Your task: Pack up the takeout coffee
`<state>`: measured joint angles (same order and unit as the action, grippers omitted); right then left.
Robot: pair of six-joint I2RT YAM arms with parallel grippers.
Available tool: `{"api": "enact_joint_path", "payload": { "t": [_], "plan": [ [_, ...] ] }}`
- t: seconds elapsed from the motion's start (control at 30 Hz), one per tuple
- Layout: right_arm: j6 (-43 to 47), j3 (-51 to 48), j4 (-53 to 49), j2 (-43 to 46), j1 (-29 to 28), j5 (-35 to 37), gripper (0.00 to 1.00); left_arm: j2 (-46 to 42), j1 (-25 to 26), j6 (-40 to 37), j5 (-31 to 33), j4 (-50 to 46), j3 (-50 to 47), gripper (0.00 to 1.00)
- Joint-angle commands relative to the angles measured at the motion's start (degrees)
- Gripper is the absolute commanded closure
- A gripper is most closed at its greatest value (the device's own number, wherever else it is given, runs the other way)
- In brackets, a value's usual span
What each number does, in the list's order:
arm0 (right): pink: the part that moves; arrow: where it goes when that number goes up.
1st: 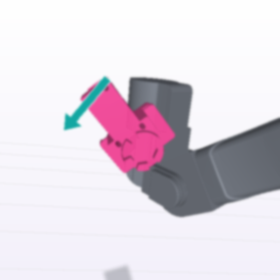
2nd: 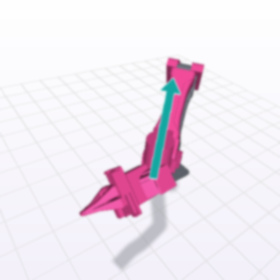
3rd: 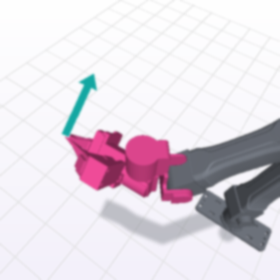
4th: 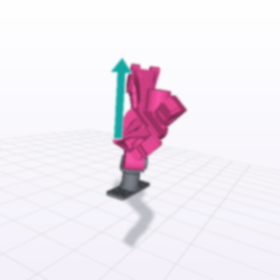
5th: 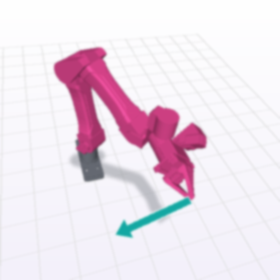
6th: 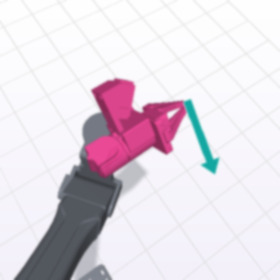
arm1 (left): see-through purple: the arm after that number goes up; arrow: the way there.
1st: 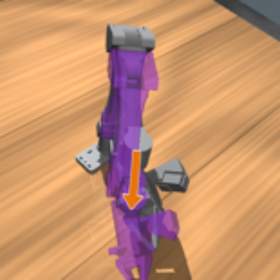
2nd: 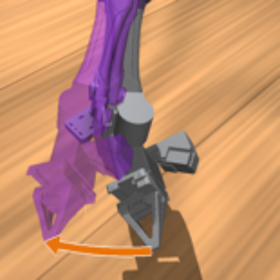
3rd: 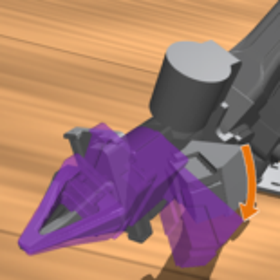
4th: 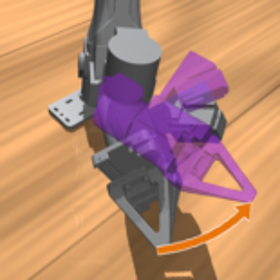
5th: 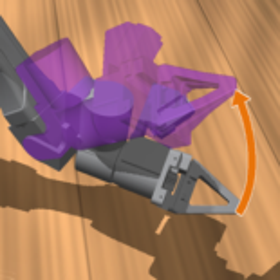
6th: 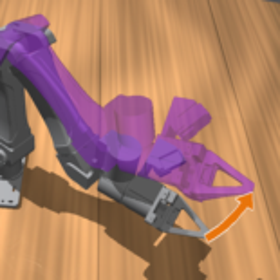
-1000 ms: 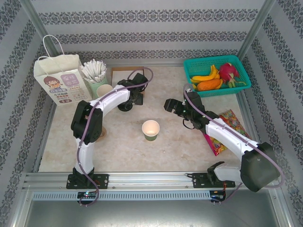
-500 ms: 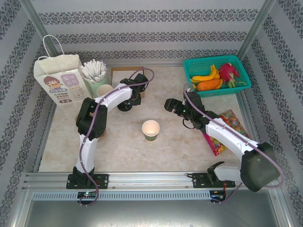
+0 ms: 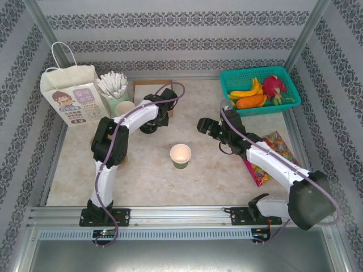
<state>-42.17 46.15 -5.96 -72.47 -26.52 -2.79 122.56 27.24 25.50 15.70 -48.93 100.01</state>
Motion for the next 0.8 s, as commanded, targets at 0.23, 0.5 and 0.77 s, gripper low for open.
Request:
{"api": "enact_joint_path", "payload": {
  "t": [0.23, 0.5, 0.77],
  "plan": [
    [-1.1, 1.0, -0.4, 1.2, -0.7, 1.7, 0.09, -5.6, -0.6, -1.3, -3.9, -0.8, 0.1, 1.00],
    [-0.6, -0.2, 1.4, 1.9, -0.7, 0.7, 0.07, -11.2, -0.6, 0.4, -12.3, 2.7, -1.0, 1.00],
    [0.1, -5.1, 14.4, 4.7, -0.6, -3.4, 0.05, -22.1, -1.6, 6.4, -29.8, 18.1, -8.0, 1.00]
  ]
}}
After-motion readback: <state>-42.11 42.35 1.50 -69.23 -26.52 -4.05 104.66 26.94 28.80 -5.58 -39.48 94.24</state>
